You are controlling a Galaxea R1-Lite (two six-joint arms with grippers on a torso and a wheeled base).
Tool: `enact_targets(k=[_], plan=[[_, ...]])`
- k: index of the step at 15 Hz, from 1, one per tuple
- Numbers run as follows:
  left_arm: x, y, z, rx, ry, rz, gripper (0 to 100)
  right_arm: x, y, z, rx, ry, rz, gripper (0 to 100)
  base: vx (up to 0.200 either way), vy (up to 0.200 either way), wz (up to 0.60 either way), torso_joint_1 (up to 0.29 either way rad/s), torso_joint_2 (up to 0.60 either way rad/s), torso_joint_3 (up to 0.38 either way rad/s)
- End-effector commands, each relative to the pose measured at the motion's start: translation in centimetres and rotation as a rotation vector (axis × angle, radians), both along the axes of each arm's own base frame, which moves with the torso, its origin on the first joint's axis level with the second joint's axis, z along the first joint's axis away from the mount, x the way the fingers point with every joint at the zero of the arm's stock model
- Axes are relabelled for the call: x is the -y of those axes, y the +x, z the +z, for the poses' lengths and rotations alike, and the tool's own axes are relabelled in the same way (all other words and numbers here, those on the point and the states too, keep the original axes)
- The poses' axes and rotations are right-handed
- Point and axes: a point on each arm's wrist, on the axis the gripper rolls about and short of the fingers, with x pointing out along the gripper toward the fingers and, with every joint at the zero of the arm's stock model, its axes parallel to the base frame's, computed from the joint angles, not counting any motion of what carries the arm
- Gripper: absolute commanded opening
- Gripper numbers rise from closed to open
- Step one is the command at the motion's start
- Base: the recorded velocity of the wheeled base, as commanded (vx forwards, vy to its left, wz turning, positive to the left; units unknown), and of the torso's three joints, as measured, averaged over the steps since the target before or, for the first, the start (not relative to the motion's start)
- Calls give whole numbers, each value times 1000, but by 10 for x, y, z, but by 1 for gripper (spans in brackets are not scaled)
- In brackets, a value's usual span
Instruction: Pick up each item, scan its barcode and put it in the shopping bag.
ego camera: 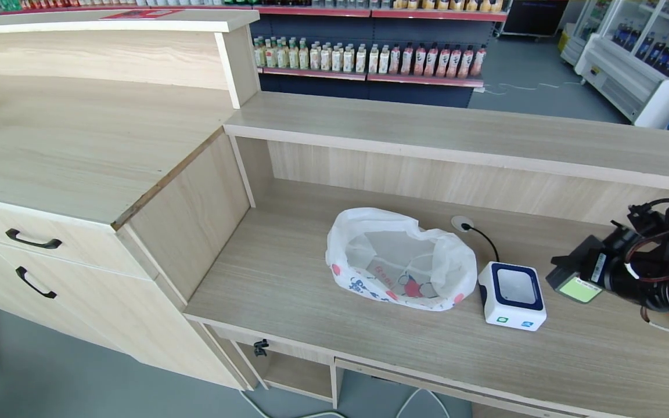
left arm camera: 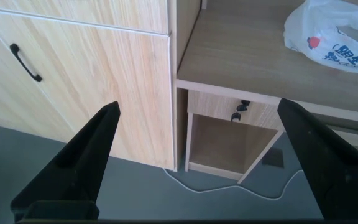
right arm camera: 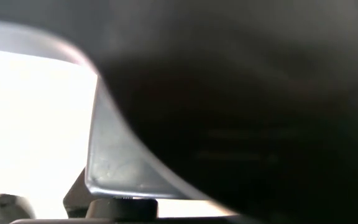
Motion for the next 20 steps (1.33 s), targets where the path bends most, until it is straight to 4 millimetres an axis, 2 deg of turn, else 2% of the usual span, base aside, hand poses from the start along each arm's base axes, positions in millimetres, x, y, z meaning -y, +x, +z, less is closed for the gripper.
enact_targets(k=[1, 3, 9, 13, 20], plan=[[0, 0, 0, 0, 0, 0, 100, -6, 15, -4, -12, 24, -21, 0, 0, 0, 0, 0, 0, 0], [0, 0, 0, 0, 0, 0, 100, -14, 21, -3, -15, 75, -60, 0, 0, 0, 0, 0, 0, 0], [0, 0, 0, 0, 0, 0, 100, -48, 23, -6, -37, 164, -77, 0, 0, 0, 0, 0, 0, 0], [0, 0, 0, 0, 0, 0, 100, -53, 25, -15, -67, 180, -122, 0, 0, 0, 0, 0, 0, 0], [0, 0, 0, 0, 0, 0, 100, -58, 24, -18, -80, 204, -133, 0, 0, 0, 0, 0, 0, 0]])
